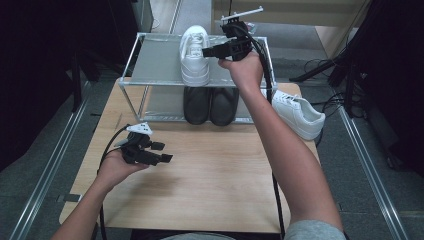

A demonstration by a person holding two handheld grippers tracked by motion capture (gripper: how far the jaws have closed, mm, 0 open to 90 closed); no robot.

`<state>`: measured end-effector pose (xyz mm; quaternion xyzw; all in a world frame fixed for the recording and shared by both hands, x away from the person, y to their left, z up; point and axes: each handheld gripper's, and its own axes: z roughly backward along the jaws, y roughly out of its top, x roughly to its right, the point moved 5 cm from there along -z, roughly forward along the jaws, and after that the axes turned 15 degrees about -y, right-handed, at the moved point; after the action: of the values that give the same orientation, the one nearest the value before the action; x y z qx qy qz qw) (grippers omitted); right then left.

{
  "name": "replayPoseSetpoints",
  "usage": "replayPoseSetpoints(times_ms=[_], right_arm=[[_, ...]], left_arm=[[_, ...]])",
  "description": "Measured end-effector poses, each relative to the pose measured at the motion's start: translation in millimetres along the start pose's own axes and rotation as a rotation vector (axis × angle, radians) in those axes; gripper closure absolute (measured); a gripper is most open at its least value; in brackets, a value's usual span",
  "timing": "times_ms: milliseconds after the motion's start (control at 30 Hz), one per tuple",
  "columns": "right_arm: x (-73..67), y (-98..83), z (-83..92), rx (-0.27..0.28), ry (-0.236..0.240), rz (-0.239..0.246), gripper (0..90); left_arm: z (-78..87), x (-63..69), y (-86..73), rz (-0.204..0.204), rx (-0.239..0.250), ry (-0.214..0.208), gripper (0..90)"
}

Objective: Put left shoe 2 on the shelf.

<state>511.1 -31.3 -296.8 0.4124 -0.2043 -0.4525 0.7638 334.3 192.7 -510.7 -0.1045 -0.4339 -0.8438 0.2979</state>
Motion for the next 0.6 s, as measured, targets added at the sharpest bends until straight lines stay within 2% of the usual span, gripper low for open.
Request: replayPoseSetpoints(times_ms=[167,367,600], right_arm=[[1.5,-10.0,10.4,0.011,0.025,0.008,54.5],[1.6,-26.7,20.0,0.029,0.036,0.066,53.9],[-1.8,-45.8,31.7,0.053,0.097,0.042,49.7]], left_arm=[[-3.5,2.2,2.1,-0.01,-0.008,-0.002,36.5],[-5.4,1.7,3.8,-0.012,-0.013,-0.011,36.5],[-7.2,2.2,5.8,-0.018,-0.009,-0.014,36.5]])
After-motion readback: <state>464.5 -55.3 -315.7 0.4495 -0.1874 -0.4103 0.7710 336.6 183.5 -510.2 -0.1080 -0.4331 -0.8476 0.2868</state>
